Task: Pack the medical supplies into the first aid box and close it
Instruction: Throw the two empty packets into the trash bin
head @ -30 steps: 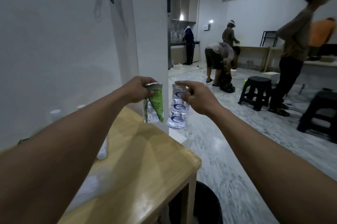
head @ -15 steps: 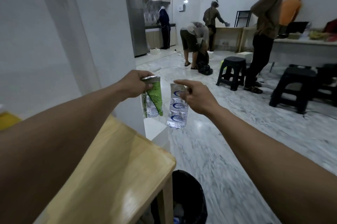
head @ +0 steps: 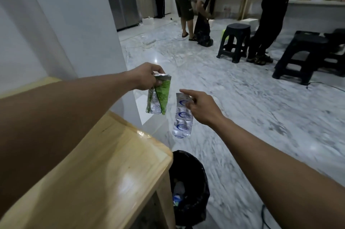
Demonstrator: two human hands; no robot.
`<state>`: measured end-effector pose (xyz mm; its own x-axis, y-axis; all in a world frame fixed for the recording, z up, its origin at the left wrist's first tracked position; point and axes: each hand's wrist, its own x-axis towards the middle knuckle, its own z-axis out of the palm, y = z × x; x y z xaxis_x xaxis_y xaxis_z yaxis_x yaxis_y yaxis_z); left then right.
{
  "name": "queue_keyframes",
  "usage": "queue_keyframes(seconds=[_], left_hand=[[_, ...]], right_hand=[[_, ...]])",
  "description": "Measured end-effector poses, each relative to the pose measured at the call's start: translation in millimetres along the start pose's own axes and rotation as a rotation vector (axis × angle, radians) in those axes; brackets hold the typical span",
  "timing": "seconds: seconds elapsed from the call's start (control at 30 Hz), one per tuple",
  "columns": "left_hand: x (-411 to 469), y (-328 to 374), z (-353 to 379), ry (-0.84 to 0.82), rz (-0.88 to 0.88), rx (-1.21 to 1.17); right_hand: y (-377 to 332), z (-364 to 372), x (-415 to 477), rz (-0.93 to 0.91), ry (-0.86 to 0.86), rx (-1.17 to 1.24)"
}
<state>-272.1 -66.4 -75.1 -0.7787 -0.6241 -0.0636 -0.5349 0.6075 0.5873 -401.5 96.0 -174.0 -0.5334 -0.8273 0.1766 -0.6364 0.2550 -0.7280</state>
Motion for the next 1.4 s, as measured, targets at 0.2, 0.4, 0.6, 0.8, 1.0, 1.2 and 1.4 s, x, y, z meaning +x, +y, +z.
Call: queue_keyframes(seconds=[0.2, 0.4, 0.6, 0.8, 1.0, 1.2, 1.4], left_hand=[[17, -4, 22, -0.115, -0.022, 0.082], [25, -6, 49, -0.244, -0.043, 0.151], [29, -8, 62, -0.358, -0.110, 0.120], [18, -5, 65, -0.584, -0.209, 0.102], [12, -4, 57, -0.558, -0.227, 0.147], [-6, 2, 37, -0.310, -0.135, 0.315], [-61, 19, -13, -0.075, -0.038, 0.463]], right_hand=[[29, 22, -8, 0.064, -0.042, -0.016], [57, 40, -21, 0.142, -0.114, -0.054], [75, 49, -34, 0.218, -0.207, -0.070], [79, 45, -44, 0.280, -0.311, -0.094], [65, 22, -33, 0.241, -0.208, -0.118], [9, -6, -15, 0.123, -0.160, -0.189], [-77, -34, -14, -0.044, -0.150, -0.321]])
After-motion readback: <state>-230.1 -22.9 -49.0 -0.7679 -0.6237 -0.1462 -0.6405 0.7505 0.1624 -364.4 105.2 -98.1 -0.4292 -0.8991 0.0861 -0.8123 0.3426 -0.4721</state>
